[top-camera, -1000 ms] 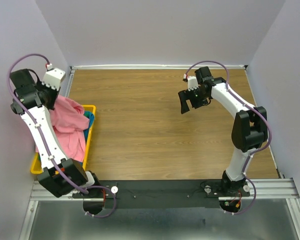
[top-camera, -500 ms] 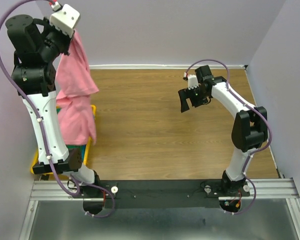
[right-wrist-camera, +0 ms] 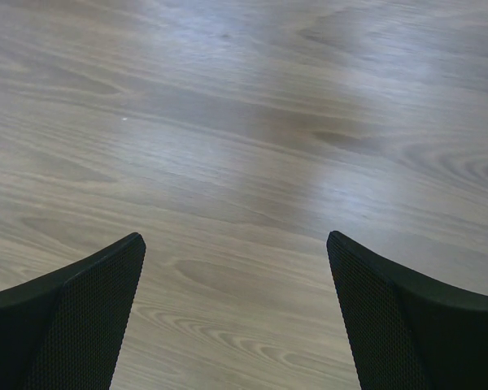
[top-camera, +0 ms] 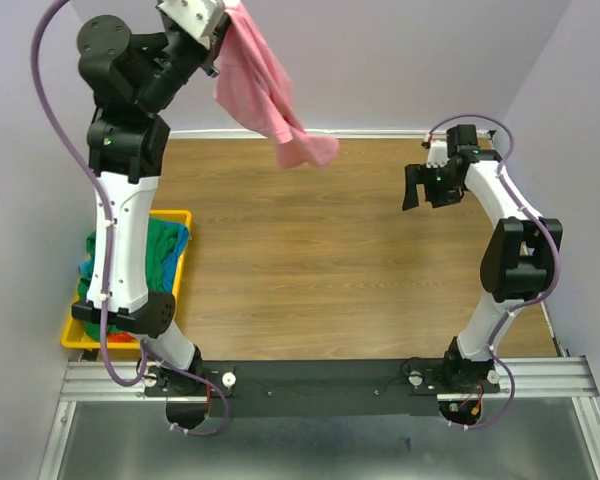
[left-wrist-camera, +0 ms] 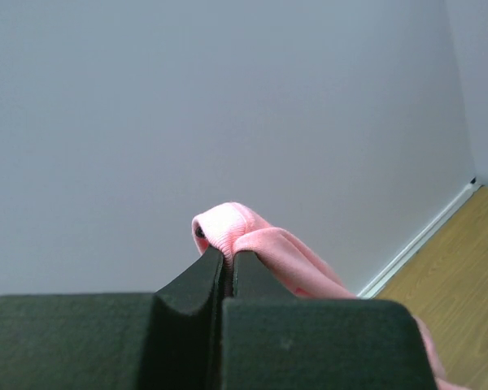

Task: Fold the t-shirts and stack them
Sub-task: Move the tshirt to the center of the board

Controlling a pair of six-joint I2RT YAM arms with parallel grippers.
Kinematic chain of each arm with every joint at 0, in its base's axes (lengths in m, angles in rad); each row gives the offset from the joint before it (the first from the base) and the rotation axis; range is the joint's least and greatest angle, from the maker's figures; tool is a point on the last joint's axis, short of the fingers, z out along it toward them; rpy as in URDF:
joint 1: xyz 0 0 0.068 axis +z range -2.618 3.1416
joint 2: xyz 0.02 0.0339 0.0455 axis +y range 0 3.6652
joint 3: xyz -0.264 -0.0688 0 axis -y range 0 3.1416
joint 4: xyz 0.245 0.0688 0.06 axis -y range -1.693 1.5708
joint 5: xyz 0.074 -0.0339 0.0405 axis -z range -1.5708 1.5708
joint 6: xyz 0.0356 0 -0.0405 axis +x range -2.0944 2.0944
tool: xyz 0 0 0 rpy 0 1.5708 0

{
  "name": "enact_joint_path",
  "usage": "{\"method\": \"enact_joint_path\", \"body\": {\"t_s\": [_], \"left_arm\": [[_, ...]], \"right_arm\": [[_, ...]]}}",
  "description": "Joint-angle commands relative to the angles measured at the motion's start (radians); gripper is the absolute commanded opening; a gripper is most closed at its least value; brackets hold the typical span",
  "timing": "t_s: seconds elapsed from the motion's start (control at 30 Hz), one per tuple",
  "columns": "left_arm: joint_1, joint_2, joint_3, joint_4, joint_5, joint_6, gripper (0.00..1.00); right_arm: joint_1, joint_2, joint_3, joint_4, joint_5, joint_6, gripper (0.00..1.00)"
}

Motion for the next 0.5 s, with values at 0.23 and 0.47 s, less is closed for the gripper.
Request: {"method": "enact_joint_path", "body": {"t_s": [0.23,0.47], "left_arm": [[-0.097,0.173,-0.148,0.147,0.062,-0.124,0.0],[-0.137,0.158,-0.487,0.106,0.127,-0.041,0.44]], "right_arm": [[-0.088,-0.124,-0.026,-0.019,0.001,0.007,1.0],[-0.088,-0.152,-0.077,-0.017,-0.03,-0.013,1.0]]}}
